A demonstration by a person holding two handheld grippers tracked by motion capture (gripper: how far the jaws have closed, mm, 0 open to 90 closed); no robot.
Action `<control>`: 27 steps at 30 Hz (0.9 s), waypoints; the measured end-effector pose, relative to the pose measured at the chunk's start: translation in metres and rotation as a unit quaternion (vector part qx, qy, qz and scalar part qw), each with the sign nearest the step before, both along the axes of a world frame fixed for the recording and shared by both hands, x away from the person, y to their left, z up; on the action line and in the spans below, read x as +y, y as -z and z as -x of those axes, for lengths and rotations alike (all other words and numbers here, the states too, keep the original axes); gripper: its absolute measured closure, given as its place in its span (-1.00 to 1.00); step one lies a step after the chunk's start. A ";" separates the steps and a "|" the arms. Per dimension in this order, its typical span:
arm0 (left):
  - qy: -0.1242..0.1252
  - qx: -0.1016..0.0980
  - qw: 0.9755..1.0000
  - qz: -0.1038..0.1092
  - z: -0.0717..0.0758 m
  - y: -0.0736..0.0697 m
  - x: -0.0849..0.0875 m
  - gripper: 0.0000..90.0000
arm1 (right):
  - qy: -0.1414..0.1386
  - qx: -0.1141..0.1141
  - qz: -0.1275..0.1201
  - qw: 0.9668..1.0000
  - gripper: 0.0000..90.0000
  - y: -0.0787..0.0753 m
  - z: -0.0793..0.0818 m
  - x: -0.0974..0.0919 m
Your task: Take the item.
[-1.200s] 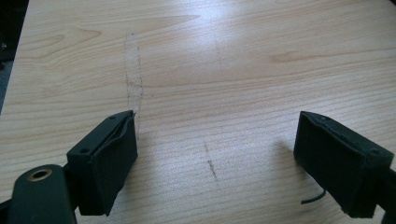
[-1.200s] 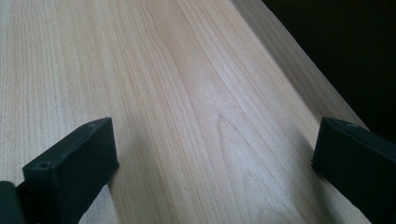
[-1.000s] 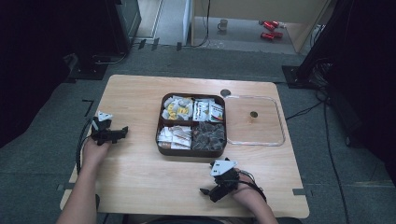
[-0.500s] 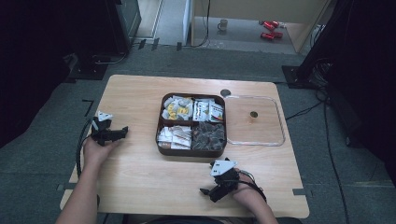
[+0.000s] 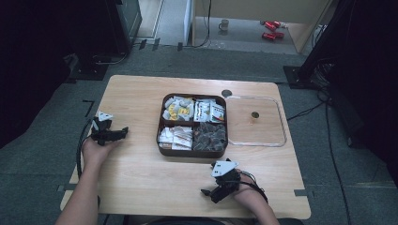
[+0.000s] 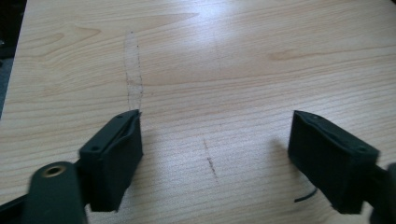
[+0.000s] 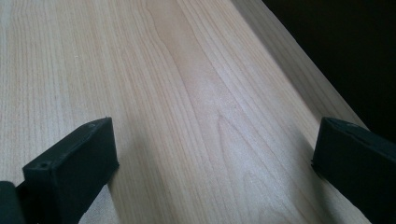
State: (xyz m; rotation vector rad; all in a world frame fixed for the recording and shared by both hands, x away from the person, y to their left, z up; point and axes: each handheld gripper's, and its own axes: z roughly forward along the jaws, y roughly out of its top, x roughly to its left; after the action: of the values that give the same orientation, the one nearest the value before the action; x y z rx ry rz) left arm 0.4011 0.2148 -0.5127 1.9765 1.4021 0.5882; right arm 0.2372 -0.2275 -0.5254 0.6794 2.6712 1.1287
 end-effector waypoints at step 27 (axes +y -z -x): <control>0.081 0.017 0.995 0.050 0.006 -0.032 -0.017 -0.07 | 0.000 0.000 0.000 1.000 -1.00 0.000 0.000 0.000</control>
State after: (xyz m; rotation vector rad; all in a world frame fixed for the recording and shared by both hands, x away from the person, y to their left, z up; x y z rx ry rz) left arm 0.3955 0.1977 -0.4803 2.0041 1.2515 0.4048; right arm 0.2372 -0.2276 -0.5254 0.6789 2.6713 1.1292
